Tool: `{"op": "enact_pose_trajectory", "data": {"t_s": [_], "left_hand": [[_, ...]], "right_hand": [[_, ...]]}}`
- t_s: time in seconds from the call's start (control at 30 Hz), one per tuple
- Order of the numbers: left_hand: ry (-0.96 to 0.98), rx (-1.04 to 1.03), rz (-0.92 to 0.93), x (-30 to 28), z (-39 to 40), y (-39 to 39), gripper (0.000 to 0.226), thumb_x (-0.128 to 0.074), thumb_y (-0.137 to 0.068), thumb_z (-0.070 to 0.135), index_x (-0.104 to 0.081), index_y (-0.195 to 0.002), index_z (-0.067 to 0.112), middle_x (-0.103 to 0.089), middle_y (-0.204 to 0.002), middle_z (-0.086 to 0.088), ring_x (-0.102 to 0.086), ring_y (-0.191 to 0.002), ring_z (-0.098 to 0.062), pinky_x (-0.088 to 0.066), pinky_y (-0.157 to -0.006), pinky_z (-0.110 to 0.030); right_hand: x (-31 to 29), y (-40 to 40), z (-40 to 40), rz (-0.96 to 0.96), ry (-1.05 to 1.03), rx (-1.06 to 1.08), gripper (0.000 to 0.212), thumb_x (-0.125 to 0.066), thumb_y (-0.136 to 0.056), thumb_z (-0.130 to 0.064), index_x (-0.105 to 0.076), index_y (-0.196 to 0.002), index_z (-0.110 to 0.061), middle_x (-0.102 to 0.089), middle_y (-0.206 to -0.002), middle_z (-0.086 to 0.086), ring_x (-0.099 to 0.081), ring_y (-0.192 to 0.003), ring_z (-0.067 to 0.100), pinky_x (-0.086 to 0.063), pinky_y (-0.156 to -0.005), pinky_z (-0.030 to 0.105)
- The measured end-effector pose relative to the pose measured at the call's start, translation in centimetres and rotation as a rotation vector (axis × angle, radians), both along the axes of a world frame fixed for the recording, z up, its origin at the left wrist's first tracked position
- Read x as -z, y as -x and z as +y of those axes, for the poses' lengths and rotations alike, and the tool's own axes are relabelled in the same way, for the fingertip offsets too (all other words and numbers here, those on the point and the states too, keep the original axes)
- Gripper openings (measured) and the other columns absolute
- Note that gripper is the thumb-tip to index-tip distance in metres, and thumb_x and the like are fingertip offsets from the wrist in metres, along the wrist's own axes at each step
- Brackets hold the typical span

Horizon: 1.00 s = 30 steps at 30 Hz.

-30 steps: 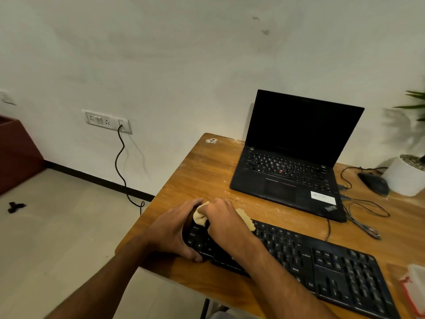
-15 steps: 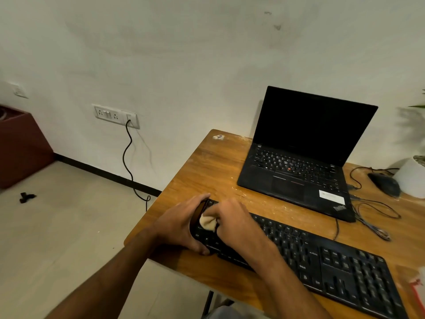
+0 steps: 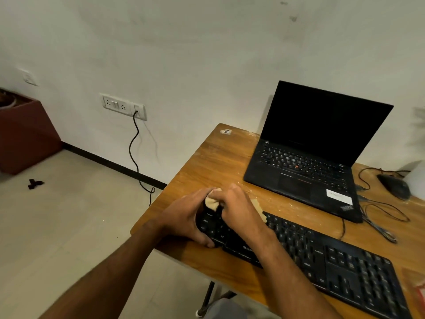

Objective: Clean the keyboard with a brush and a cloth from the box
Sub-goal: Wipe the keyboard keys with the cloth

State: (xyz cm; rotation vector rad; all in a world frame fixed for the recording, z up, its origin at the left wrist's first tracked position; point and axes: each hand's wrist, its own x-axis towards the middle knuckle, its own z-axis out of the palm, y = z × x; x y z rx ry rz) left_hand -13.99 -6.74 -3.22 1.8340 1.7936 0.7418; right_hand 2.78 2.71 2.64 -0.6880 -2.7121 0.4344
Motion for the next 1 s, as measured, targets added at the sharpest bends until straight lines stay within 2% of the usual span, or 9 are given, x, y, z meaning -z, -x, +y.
{"op": "enact_pose_trajectory", "data": {"t_s": [0.13,0.3,0.37,0.47,0.53,0.63,0.73,0.83,1.0], "left_hand": [[0.017,-0.006,0.021,0.2,0.0,0.1,0.137,-0.092,-0.053,0.07,-0.018,-0.162,0.032,-0.039,-0.158,0.017,-0.04,-0.144,-0.004,-0.041,-0.12,-0.041],[0.005,0.006,0.011,-0.1,0.3,0.2,0.131,-0.093,-0.054,0.063,-0.024,-0.16,0.031,-0.042,-0.154,0.019,-0.041,-0.14,0.0,-0.04,-0.12,-0.035],[-0.001,0.012,0.02,-0.1,0.3,0.0,0.131,-0.094,-0.055,0.062,-0.024,-0.161,0.032,-0.042,-0.154,0.018,-0.041,-0.14,0.0,-0.04,-0.12,-0.035],[-0.007,0.005,0.045,-0.2,0.3,-0.1,0.131,-0.097,-0.056,0.058,-0.024,-0.161,0.027,-0.043,-0.155,0.014,-0.041,-0.14,-0.002,-0.039,-0.12,-0.035],[-0.01,0.002,0.047,-0.1,0.4,0.0,0.132,-0.096,-0.055,0.061,-0.025,-0.161,0.025,-0.045,-0.154,0.013,-0.043,-0.139,-0.003,-0.041,-0.119,-0.036],[0.001,0.007,0.027,-0.2,0.4,0.1,0.13,-0.091,-0.054,0.067,-0.026,-0.16,0.027,-0.044,-0.154,0.014,-0.043,-0.14,-0.004,-0.041,-0.119,-0.037],[0.0,0.014,0.034,-0.2,0.4,-0.1,0.131,-0.089,-0.054,0.068,-0.025,-0.161,0.026,-0.043,-0.156,0.012,-0.042,-0.142,-0.004,-0.04,-0.12,-0.038],[0.01,0.006,0.057,-0.2,0.4,0.1,0.134,-0.088,-0.055,0.069,-0.023,-0.162,0.023,-0.043,-0.157,0.01,-0.042,-0.143,-0.006,-0.039,-0.12,-0.04],[0.01,0.006,0.046,-0.1,0.3,0.2,0.136,-0.089,-0.055,0.069,-0.022,-0.163,0.022,-0.041,-0.158,0.01,-0.041,-0.143,-0.007,-0.041,-0.119,-0.041]], "right_hand": [[0.6,-1.7,-1.1,-0.053,0.006,-0.099,0.045,-0.06,-0.09,0.002,-0.069,-0.118,-0.032,-0.043,-0.09,-0.005,-0.043,-0.087,0.013,-0.028,-0.06,0.015],[-0.3,-1.5,0.9,-0.006,-0.007,-0.014,0.051,-0.058,-0.086,0.009,-0.073,-0.119,-0.028,-0.064,-0.098,-0.002,-0.048,-0.093,0.011,-0.04,-0.071,0.022],[0.4,-1.2,0.2,-0.008,0.02,-0.019,0.051,-0.059,-0.087,0.008,-0.071,-0.121,-0.028,-0.058,-0.095,-0.002,-0.048,-0.092,0.014,-0.041,-0.073,0.024],[0.7,-2.3,-1.5,-0.049,0.028,-0.172,0.039,-0.071,-0.088,-0.006,-0.07,-0.117,-0.032,-0.045,-0.091,-0.007,-0.044,-0.086,0.011,-0.034,-0.066,0.018],[0.1,-2.9,-1.2,-0.08,0.031,-0.232,0.033,-0.073,-0.089,-0.013,-0.071,-0.115,-0.034,-0.047,-0.095,-0.007,-0.047,-0.088,0.01,-0.04,-0.067,0.018],[0.3,-1.9,0.3,-0.031,0.011,-0.104,0.044,-0.065,-0.089,0.0,-0.071,-0.118,-0.033,-0.051,-0.097,-0.007,-0.05,-0.094,0.013,-0.046,-0.076,0.024],[1.4,-1.5,-0.7,0.003,0.007,-0.041,0.043,-0.062,-0.091,0.0,-0.07,-0.117,-0.034,-0.046,-0.094,-0.009,-0.045,-0.092,0.01,-0.036,-0.071,0.017],[0.9,-2.8,-2.3,0.001,0.049,-0.119,0.038,-0.074,-0.087,-0.01,-0.071,-0.119,-0.031,-0.048,-0.096,-0.006,-0.045,-0.089,0.009,-0.036,-0.069,0.015],[0.0,-2.0,-2.0,0.01,0.121,-0.237,0.042,-0.076,-0.078,-0.004,-0.076,-0.114,-0.027,-0.058,-0.099,-0.002,-0.051,-0.093,0.014,-0.046,-0.074,0.027]]}}
